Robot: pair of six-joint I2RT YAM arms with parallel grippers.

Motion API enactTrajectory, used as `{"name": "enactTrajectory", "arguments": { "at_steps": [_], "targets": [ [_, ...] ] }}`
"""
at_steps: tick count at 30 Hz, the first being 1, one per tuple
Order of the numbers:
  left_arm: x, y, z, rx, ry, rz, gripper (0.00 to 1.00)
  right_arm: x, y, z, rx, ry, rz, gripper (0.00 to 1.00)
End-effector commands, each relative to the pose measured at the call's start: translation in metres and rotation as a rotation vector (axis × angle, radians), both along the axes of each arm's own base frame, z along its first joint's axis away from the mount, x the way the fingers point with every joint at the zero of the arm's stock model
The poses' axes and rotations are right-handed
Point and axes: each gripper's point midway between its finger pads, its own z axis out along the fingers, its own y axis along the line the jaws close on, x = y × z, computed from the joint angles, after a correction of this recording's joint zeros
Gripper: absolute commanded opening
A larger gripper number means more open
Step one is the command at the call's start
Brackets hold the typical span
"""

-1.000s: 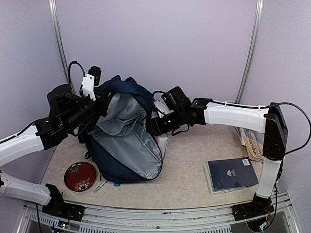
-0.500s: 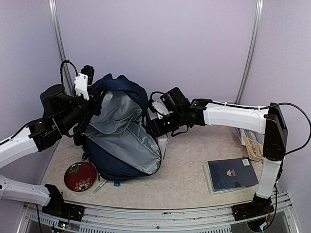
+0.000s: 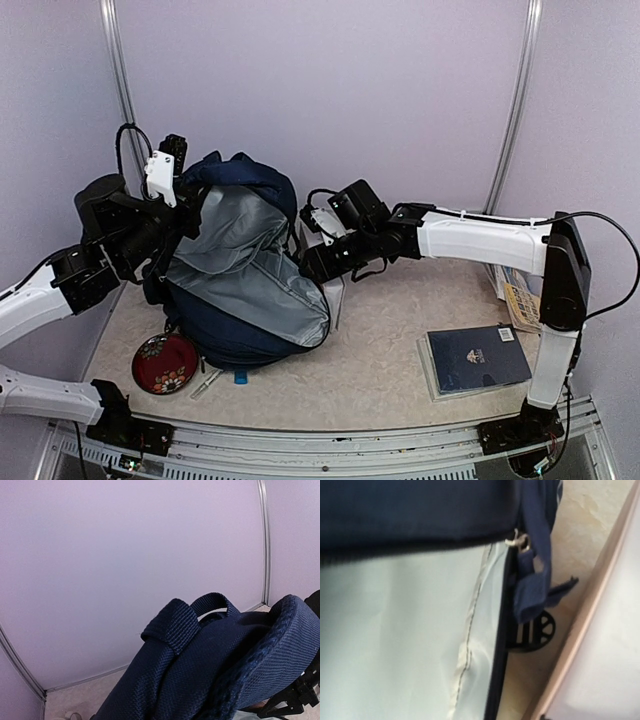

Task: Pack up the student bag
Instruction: Pick up the book from the center of the board.

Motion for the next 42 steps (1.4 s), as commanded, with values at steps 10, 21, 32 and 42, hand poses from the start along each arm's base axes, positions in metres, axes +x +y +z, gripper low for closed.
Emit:
{"name": "enactTrajectory", "arguments": {
  "at_steps": [10,21,32,42],
  "targets": [
    [-0.014,0.024,0.029,-0.004,-0.096,0.043,0.00,-0.027,0.018,-0.029,-0.051,0.094,0.070,0.48],
    [-0.013,0.023,0.020,0.027,-0.080,0.047,0.00,-0.013,0.006,-0.011,-0.114,0.008,0.029,0.48],
    [-0.012,0.021,0.018,0.033,-0.078,0.042,0.00,-0.004,0.006,-0.001,-0.108,-0.031,0.026,0.48],
    [-0.010,0.018,0.014,0.039,-0.073,0.035,0.00,-0.003,0.015,0.018,-0.055,-0.055,0.058,0.48]
  ]
}}
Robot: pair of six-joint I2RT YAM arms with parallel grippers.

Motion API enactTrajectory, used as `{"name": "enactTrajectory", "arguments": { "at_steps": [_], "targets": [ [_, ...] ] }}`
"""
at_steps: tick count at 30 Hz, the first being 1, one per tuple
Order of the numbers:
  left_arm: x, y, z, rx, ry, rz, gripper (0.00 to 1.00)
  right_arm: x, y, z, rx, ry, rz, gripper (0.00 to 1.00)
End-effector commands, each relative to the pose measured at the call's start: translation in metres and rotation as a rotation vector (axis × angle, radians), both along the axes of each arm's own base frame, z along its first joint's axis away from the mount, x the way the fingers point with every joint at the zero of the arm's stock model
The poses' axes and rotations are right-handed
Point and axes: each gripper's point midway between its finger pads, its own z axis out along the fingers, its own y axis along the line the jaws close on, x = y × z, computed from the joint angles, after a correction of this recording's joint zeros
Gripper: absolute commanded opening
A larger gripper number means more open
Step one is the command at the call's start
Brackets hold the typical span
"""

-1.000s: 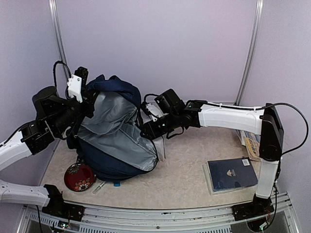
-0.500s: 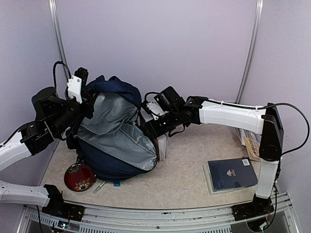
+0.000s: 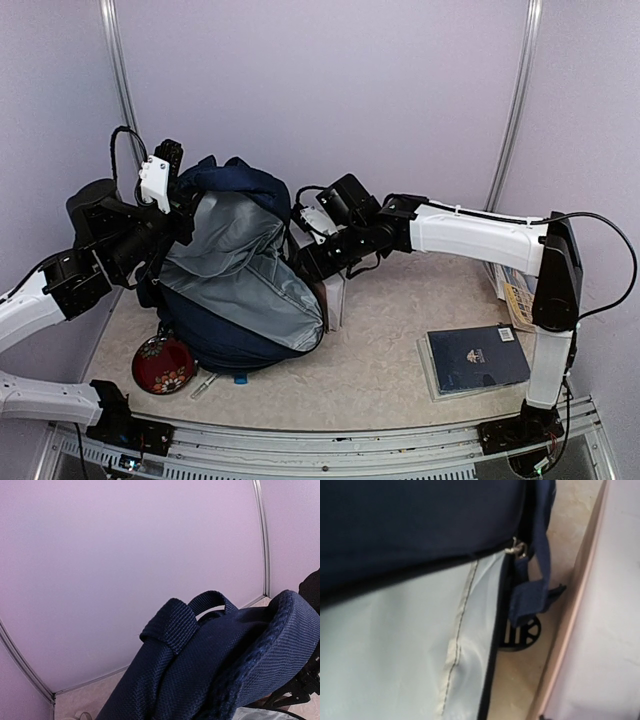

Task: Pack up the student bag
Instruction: Pick up the book from the center of the board.

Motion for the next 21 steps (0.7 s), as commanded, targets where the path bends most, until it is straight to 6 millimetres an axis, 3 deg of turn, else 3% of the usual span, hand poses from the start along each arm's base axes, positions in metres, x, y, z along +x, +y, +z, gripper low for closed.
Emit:
{"name": "enactTrajectory", "arguments": {
  "at_steps": [1,9,18,19,21],
  "targets": [
    [0.002,0.009,0.016,-0.023,-0.057,0.038,0.00,0.003,0.005,0.008,0.014,-0.018,0.014,0.48],
    [0.003,0.010,0.014,-0.021,-0.052,0.037,0.00,0.005,0.004,0.010,0.014,-0.023,0.007,0.48],
    [0.004,0.010,0.014,-0.023,-0.053,0.036,0.00,0.005,0.006,0.044,0.082,-0.046,0.017,0.50],
    [0.004,0.010,0.014,-0.022,-0.052,0.037,0.00,0.007,0.004,0.050,0.088,-0.058,0.003,0.53],
    [0.004,0.010,0.014,-0.019,-0.052,0.037,0.00,0.010,-0.006,0.058,0.090,-0.076,-0.047,0.76]
  ]
}}
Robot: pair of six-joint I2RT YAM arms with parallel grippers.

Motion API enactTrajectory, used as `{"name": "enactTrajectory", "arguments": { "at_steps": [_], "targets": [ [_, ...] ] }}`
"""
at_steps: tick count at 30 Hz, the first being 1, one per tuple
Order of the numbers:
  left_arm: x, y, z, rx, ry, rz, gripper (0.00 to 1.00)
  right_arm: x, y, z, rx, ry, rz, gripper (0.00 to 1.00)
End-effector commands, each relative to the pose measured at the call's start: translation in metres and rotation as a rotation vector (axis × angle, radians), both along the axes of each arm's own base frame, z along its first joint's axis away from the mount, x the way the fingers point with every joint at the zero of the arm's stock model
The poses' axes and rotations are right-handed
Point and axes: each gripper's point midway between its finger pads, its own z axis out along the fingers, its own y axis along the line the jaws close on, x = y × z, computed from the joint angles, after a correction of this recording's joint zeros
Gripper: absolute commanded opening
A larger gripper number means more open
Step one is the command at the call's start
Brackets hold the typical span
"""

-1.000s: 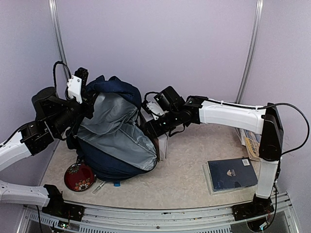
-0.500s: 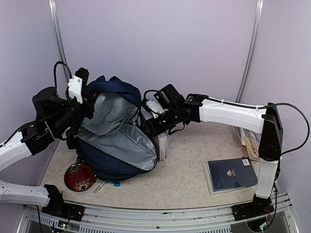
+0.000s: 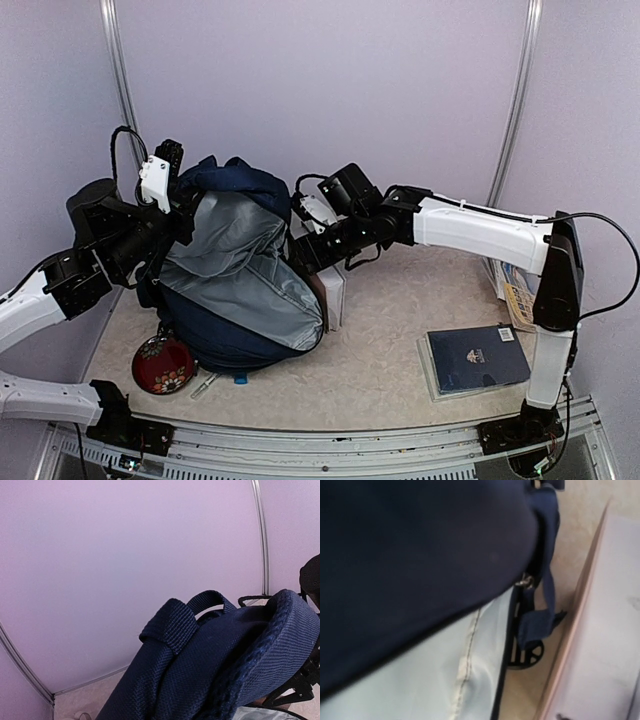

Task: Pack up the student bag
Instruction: Pick up the book from the center of the board.

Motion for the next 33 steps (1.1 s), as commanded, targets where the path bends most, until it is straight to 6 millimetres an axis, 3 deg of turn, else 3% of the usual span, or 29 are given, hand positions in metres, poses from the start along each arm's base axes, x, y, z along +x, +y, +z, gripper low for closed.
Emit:
{"name": "enactTrajectory", "arguments": {
  "at_steps": [1,2,6,8,11,17,22,27,33],
  "targets": [
    [0.004,0.010,0.014,-0.020,-0.051,0.044,0.00,0.007,-0.016,0.039,0.049,-0.059,-0.087,0.90],
    [0.004,0.010,0.014,-0.021,-0.051,0.044,0.00,0.008,-0.021,0.040,0.051,-0.062,-0.114,0.99],
    [0.004,0.010,0.014,-0.023,-0.051,0.041,0.00,0.012,-0.050,0.026,-0.004,-0.082,-0.252,1.00],
    [0.004,0.010,0.014,-0.022,-0.051,0.039,0.00,0.011,-0.062,0.005,-0.070,-0.064,-0.296,1.00],
    [0.005,0.009,0.013,-0.018,-0.048,0.040,0.00,-0.003,-0.057,-0.025,-0.104,0.012,-0.237,0.99],
    [0.005,0.009,0.013,-0.022,-0.046,0.039,0.00,-0.010,-0.057,-0.049,-0.113,0.033,-0.226,0.93],
    [0.005,0.009,0.014,-0.026,-0.046,0.035,0.00,-0.003,-0.062,-0.068,-0.134,0.031,-0.233,0.77],
    [0.004,0.009,0.014,-0.029,-0.046,0.035,0.00,0.001,-0.057,-0.065,-0.094,0.041,-0.221,0.69],
    [0.004,0.010,0.015,-0.030,-0.047,0.036,0.00,0.003,-0.057,-0.059,-0.081,0.036,-0.238,0.40]
  ]
}}
